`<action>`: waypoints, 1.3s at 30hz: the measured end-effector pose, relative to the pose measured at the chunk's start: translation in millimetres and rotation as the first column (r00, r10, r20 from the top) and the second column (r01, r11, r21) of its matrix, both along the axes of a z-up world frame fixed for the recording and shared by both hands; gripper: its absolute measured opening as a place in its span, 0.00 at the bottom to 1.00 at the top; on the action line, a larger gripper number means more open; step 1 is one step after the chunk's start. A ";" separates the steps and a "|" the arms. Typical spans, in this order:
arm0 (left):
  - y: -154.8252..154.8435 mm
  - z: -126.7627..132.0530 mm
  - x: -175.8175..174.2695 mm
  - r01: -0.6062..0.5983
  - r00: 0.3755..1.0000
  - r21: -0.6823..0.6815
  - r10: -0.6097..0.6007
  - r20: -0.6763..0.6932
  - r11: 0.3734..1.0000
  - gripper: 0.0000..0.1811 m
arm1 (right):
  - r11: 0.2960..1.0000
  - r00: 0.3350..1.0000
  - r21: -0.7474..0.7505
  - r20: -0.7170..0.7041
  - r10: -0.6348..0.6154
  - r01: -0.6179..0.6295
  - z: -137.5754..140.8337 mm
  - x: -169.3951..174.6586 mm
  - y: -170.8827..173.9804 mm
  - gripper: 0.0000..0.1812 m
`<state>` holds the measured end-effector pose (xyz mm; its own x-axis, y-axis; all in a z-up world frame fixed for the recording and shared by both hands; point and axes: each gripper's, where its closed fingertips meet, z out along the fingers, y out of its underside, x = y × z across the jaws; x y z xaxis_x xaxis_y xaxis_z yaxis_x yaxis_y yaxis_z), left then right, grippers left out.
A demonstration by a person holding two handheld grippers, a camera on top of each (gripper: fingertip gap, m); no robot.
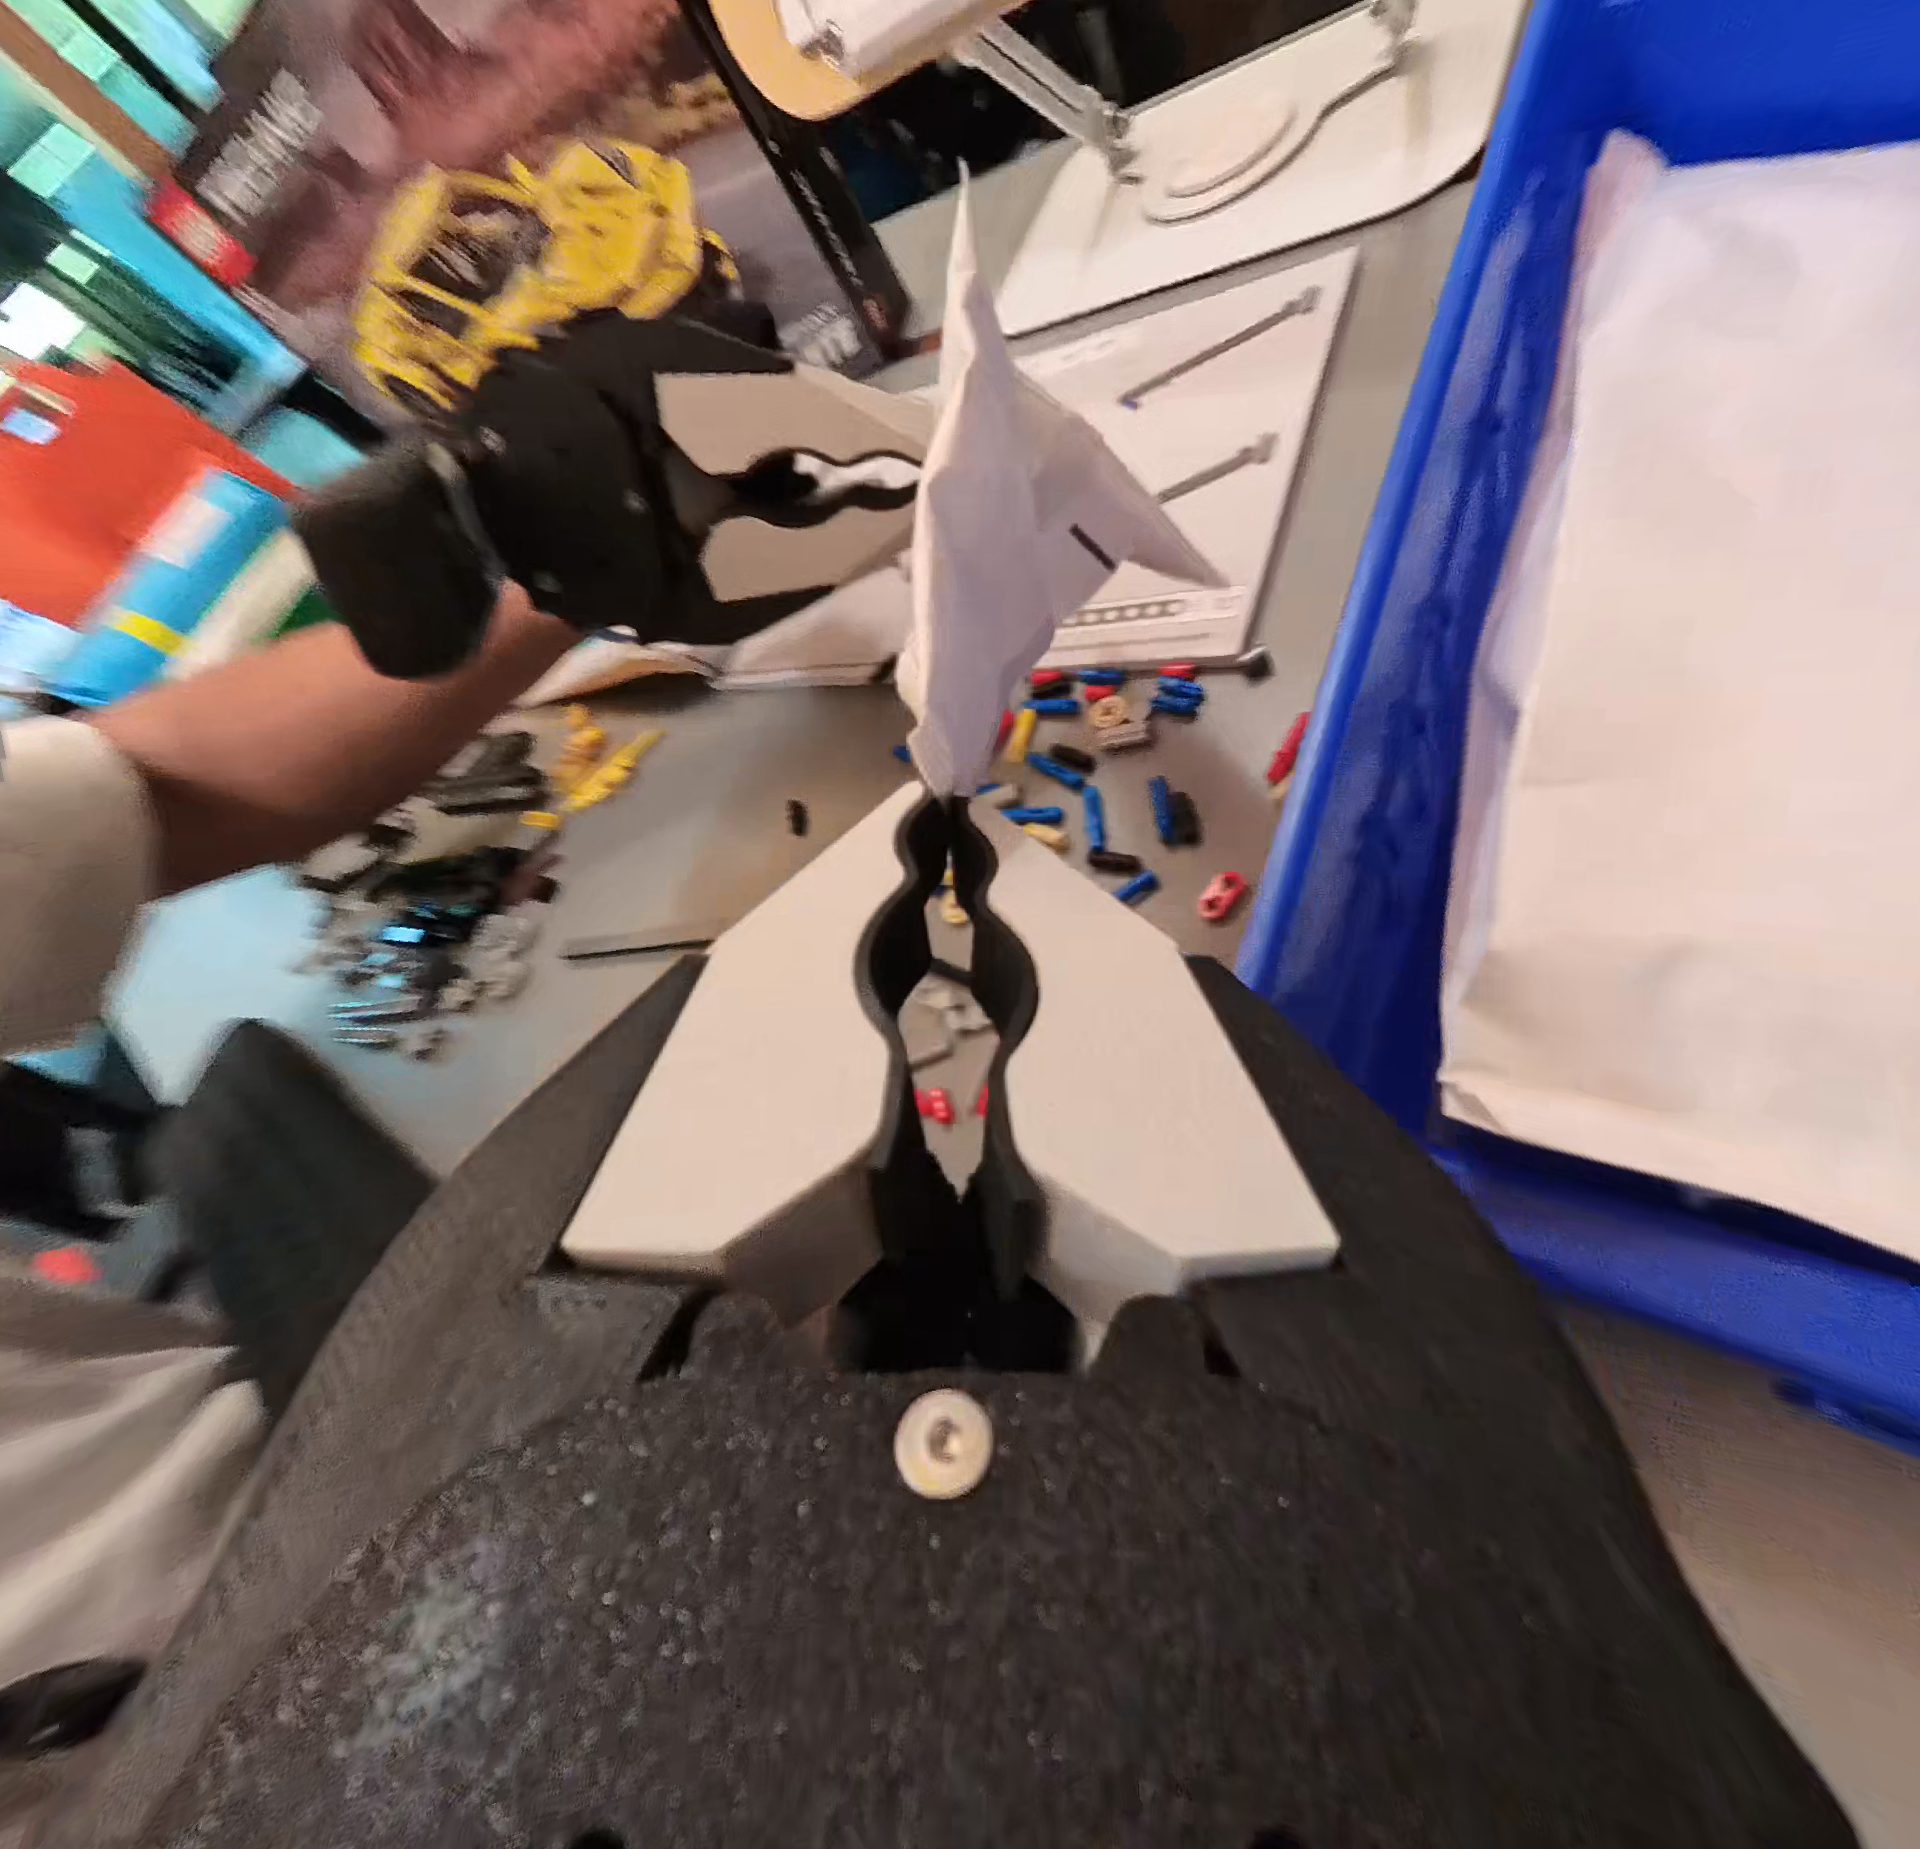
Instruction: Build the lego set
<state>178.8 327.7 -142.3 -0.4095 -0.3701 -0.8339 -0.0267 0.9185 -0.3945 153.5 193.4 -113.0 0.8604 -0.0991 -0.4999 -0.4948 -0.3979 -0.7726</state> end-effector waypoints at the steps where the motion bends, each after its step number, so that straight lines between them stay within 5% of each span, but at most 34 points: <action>1: 2.1 1.9 -0.4 -0.004 1.000 0.017 0.004 0.014 1.000 0.00 | 1.000 0.998 0.021 -0.062 0.018 -0.017 2.2 -2.4 -1.6 0.00; 9: 5.5 11.0 -5.7 -0.001 0.999 0.006 0.001 0.040 1.000 0.00 | 0.987 0.940 0.147 -0.326 0.103 -0.057 7.1 -2.2 -13.4 0.00; 13: 1.2 0.6 -4.9 0.003 1.000 0.051 -0.004 0.026 0.999 0.00 | 0.998 0.999 -0.021 0.008 0.052 -0.052 -3.1 9.9 -12.9 0.00; 16: -3.8 -11.8 -3.8 0.019 1.000 0.080 -0.020 0.000 0.997 0.00 | 0.970 0.943 -0.241 0.315 0.111 -0.034 -3.7 19.8 -12.5 0.00; 22: -15.5 -18.1 -2.2 0.039 0.999 0.086 -0.037 -0.016 0.996 0.00 | 0.781 0.753 -0.625 0.517 0.408 0.006 1.9 35.6 -13.5 0.00; 29: -31.5 -31.7 -2.3 0.072 0.997 0.155 -0.065 -0.049 0.985 0.00 | 0.492 0.665 -0.856 0.275 0.695 -0.160 -6.9 27.5 -11.9 0.00; 32: -27.9 -27.3 0.4 0.046 0.998 0.145 -0.041 -0.039 0.988 0.00 | 0.490 0.661 -0.850 0.256 0.705 -0.194 -10.6 26.3 -6.9 0.00; 35: -21.0 -23.0 0.5 0.023 0.999 0.120 -0.019 -0.035 0.992 0.00 | 0.576 0.715 -0.794 0.290 0.637 -0.191 -7.4 27.5 -5.9 0.00; 39: -13.8 -10.6 1.7 -0.011 0.999 0.122 0.006 0.036 0.993 0.00 | 0.688 0.708 -0.702 0.392 0.587 -0.182 -16.3 15.2 -12.0 0.00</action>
